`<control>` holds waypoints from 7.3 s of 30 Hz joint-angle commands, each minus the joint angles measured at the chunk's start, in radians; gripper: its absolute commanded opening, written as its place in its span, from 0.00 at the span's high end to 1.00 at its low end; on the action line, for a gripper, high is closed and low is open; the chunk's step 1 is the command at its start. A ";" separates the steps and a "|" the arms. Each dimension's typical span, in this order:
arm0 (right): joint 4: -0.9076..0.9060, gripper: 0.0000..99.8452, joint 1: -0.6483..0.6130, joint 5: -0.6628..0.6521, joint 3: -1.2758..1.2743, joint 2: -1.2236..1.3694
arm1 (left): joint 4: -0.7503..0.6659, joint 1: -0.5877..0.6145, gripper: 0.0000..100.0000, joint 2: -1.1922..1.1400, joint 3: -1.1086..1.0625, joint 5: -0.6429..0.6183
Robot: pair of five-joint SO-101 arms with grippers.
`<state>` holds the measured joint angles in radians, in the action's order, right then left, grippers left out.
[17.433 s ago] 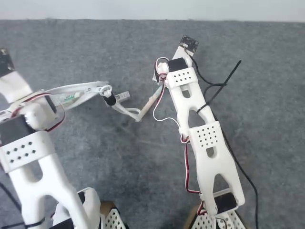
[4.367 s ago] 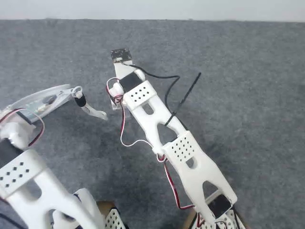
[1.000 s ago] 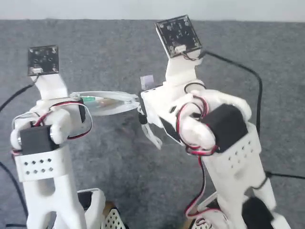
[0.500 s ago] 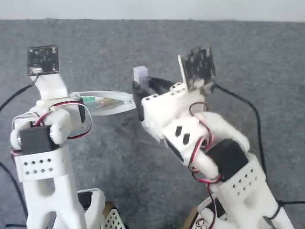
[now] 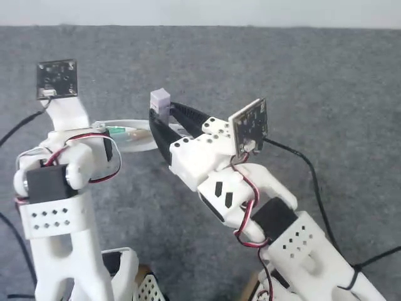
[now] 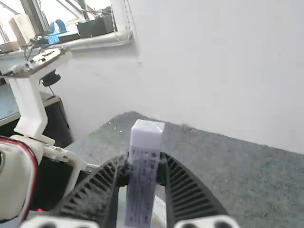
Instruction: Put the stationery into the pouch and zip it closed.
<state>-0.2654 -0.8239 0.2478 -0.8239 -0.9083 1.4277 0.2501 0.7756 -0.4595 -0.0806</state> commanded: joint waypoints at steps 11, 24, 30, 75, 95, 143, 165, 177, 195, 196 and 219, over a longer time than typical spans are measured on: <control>0.387 0.99 -0.038 -0.055 -0.175 -0.031 | -0.012 -0.005 0.99 0.037 0.047 0.011; 0.598 0.99 -0.033 -0.061 -0.183 0.220 | -0.017 -0.005 0.99 0.037 0.036 0.011; 0.616 0.99 -0.036 -0.117 -0.184 0.275 | -0.023 -0.003 0.99 0.038 0.031 0.011; 0.590 0.90 -0.051 -0.411 -0.272 0.228 | -0.023 -0.003 0.99 0.037 0.031 0.011; -0.387 0.90 -0.070 -0.371 -0.034 -0.229 | -0.023 -0.005 0.99 0.037 0.031 0.011; 0.199 0.81 0.096 -0.272 -0.440 -0.044 | -0.023 -0.005 0.99 0.041 0.016 0.011; 0.193 0.86 0.094 -0.270 -0.445 -0.041 | -0.023 -0.003 0.99 0.041 0.016 0.011; 0.165 0.98 0.094 -0.279 -0.440 -0.050 | -0.023 -0.003 0.99 0.037 0.015 0.011; -0.404 0.99 0.033 -0.410 -0.298 -0.325 | -0.025 -0.003 0.97 0.044 0.022 0.018; -0.417 0.99 0.021 -0.416 -0.298 -0.325 | -0.032 -0.005 0.96 0.044 0.022 0.031; -0.653 0.99 -0.213 -0.497 -0.302 -0.618 | -0.092 -0.354 0.75 0.038 0.142 0.189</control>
<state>-0.9145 -1.0111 -0.2248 -1.1769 -1.5021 1.3817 -0.0276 0.7772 -0.3445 0.0836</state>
